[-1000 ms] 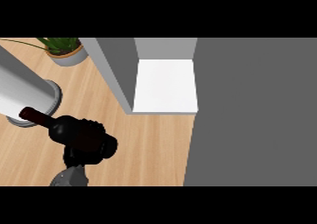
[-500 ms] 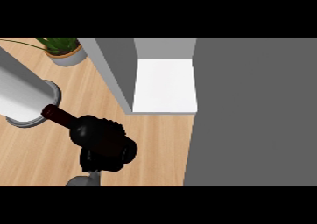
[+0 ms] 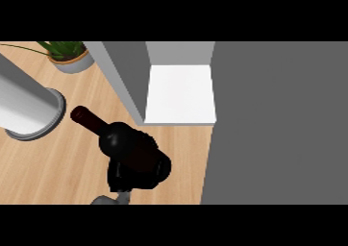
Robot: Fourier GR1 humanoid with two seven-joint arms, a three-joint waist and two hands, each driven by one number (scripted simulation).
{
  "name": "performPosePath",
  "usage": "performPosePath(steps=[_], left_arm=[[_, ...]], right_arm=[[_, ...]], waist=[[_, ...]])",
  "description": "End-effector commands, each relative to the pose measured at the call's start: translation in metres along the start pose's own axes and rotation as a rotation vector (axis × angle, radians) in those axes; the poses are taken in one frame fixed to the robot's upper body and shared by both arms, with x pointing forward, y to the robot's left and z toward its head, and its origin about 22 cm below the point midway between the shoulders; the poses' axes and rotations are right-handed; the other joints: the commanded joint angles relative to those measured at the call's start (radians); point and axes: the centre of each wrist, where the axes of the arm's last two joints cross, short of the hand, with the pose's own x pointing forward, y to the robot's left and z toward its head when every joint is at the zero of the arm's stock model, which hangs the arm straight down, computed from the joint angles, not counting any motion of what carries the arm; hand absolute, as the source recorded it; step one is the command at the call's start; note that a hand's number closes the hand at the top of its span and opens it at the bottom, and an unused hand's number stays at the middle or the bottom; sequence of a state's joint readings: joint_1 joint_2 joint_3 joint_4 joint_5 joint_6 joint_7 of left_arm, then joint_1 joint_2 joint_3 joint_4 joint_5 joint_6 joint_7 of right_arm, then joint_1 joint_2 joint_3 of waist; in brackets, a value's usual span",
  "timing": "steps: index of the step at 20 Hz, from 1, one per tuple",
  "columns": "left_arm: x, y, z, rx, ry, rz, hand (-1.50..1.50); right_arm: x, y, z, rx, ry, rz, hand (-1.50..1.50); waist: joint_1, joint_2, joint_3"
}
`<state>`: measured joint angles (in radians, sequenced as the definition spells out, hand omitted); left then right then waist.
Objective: Pick up the wine, place it into the cabinet and close the cabinet
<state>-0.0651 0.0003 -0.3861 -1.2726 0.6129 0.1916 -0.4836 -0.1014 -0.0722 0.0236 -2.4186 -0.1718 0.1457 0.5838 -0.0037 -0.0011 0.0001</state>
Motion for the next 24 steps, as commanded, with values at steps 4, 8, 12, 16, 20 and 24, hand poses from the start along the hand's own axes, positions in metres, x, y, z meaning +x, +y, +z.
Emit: performPosePath(steps=[4, 8, 12, 16, 20, 24], left_arm=[[-0.020, -0.020, -0.001, 0.055, 0.032, -0.008, 1.50], [-0.032, -0.011, -0.007, 0.088, 0.035, -0.023, 1.50], [-0.040, -0.010, -0.023, 0.070, 0.008, -0.037, 1.50], [-0.050, -0.015, -0.037, 0.053, -0.015, -0.029, 1.50], [-0.033, -0.024, -0.053, 0.042, -0.018, -0.041, 1.50], [-0.031, -0.040, -0.070, 0.041, -0.050, -0.042, 1.50]], right_arm=[[0.007, -0.005, 0.003, 0.030, -0.013, -0.032, -1.50], [0.000, -0.002, 0.009, 0.024, -0.008, -0.039, -1.50], [0.016, 0.014, 0.012, 0.034, -0.021, -0.045, -1.50], [0.010, -0.003, 0.009, 0.041, -0.035, -0.053, -1.50], [-0.003, -0.014, 0.005, 0.015, -0.023, -0.029, -1.50], [-0.006, 0.000, 0.005, 0.019, -0.034, -0.046, -1.50]], waist=[[-0.001, 0.001, 0.000], [-0.002, 0.001, 0.000], [-0.007, 0.002, -0.001], [-0.018, 0.004, -0.001], [-0.003, 0.001, 0.000], [-0.009, 0.002, 0.000]])
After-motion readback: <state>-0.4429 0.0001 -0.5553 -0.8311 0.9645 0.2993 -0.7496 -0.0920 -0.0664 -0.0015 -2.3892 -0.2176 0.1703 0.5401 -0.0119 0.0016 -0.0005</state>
